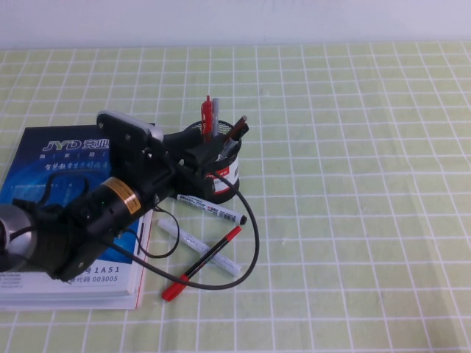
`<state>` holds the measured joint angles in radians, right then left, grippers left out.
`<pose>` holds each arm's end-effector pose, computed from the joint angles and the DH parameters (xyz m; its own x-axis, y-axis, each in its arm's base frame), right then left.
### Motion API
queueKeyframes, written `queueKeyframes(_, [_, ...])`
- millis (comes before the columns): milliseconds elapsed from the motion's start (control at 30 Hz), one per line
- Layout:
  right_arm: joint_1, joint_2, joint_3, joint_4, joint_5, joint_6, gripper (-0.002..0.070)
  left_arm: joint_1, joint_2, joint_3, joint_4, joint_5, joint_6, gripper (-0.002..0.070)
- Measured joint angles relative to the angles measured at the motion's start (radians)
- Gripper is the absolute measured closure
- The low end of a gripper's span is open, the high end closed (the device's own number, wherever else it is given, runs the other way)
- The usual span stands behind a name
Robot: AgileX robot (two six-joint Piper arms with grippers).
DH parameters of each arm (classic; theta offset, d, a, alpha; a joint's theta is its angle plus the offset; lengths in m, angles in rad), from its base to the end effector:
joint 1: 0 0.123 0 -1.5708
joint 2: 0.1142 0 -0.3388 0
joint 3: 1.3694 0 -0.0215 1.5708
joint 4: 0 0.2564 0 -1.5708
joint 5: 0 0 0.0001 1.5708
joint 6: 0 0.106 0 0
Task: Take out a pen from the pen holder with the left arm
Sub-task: Pick up the pen from the pen holder
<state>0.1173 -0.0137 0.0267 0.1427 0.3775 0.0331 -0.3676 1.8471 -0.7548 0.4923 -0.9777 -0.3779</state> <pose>0.0173 0.0077 0.1661 -0.3168 0.1287 -0.9397 -0.1159 0.9781 0.1730 0.3413 -0.1759 0.2228 -0.1412 -0.0310 -0.9895 0.6853 0.7182 -0.1202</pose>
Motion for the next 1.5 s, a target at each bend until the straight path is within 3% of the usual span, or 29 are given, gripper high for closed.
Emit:
queueKeyframes(167, [0.0, 0.0, 0.0, 0.0, 0.0, 0.0, 0.0691, 0.0, 0.0, -0.023, 0.018, 0.056, -0.03, 0.047])
queueKeyframes(500, [0.0, 0.0, 0.0, 0.0, 0.0, 0.0, 0.0691, 0.0, 0.001, -0.041, 0.034, 0.08, -0.056, 0.0585])
queueKeyframes(1500, [0.0, 0.0, 0.0, 0.0, 0.0, 0.0, 0.0691, 0.0, -0.019, -0.041, 0.106, 0.09, -0.074, 0.0589])
